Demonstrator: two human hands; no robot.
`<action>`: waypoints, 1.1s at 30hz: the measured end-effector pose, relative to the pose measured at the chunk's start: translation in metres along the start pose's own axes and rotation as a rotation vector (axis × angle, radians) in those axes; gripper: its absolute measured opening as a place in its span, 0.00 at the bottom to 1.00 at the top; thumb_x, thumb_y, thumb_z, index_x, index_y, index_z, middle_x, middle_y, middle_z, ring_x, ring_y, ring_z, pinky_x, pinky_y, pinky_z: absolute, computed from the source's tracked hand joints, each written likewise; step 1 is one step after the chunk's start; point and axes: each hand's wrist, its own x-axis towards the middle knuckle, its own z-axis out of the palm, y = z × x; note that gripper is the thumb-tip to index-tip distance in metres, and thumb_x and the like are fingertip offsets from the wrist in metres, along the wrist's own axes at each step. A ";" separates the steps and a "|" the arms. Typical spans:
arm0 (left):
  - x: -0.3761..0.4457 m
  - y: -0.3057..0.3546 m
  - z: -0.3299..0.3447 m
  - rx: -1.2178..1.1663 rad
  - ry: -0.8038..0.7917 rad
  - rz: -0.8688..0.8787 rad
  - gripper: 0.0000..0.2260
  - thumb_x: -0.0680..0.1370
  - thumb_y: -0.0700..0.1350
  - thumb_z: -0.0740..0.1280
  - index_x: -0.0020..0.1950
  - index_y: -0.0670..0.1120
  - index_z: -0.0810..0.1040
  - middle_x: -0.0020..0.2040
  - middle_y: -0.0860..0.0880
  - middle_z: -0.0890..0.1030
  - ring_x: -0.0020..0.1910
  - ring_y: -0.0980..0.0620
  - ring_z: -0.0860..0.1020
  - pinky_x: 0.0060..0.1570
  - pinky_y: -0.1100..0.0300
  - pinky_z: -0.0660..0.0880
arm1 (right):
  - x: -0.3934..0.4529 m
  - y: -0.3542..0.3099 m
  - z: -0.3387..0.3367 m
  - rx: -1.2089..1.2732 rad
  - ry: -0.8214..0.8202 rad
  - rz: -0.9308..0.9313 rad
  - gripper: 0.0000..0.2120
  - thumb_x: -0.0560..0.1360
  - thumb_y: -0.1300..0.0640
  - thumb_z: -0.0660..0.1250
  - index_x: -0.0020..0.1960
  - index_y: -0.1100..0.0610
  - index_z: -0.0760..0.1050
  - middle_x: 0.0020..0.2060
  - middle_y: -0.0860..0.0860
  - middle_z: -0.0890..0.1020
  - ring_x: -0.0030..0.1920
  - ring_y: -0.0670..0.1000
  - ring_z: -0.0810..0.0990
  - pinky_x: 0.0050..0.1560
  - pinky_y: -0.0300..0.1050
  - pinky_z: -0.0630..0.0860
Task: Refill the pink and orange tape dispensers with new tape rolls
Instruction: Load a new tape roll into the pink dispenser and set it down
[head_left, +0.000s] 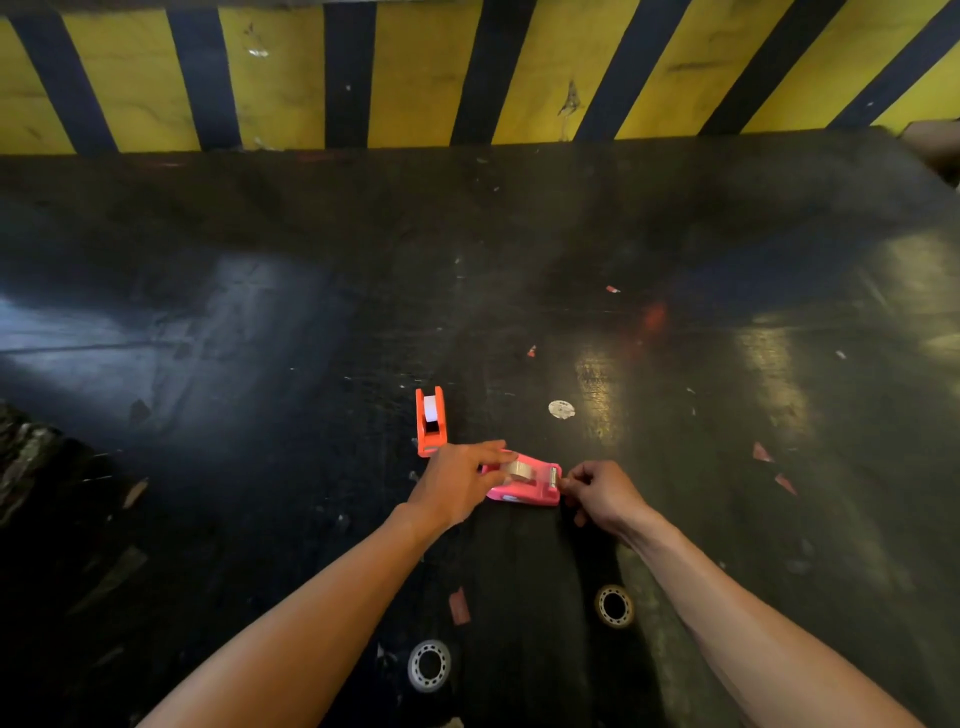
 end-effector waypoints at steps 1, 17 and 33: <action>0.000 0.000 0.000 0.003 0.000 0.002 0.17 0.79 0.43 0.70 0.68 0.48 0.78 0.74 0.48 0.74 0.70 0.51 0.74 0.70 0.58 0.68 | 0.000 0.000 0.000 -0.006 0.006 0.000 0.05 0.79 0.56 0.68 0.45 0.56 0.77 0.35 0.52 0.82 0.23 0.46 0.76 0.24 0.38 0.69; 0.003 -0.003 0.003 0.016 -0.026 0.003 0.19 0.80 0.44 0.69 0.70 0.50 0.76 0.77 0.50 0.70 0.70 0.50 0.75 0.73 0.48 0.69 | -0.015 0.008 0.000 -0.135 -0.023 -0.324 0.28 0.74 0.62 0.70 0.72 0.52 0.69 0.50 0.50 0.79 0.48 0.49 0.79 0.48 0.36 0.74; -0.072 -0.069 0.036 0.234 0.378 -0.025 0.25 0.79 0.44 0.66 0.76 0.48 0.67 0.76 0.47 0.67 0.75 0.50 0.67 0.73 0.45 0.68 | -0.001 -0.007 0.019 -0.231 0.198 -0.276 0.23 0.67 0.46 0.77 0.56 0.55 0.74 0.52 0.54 0.79 0.51 0.55 0.79 0.50 0.47 0.75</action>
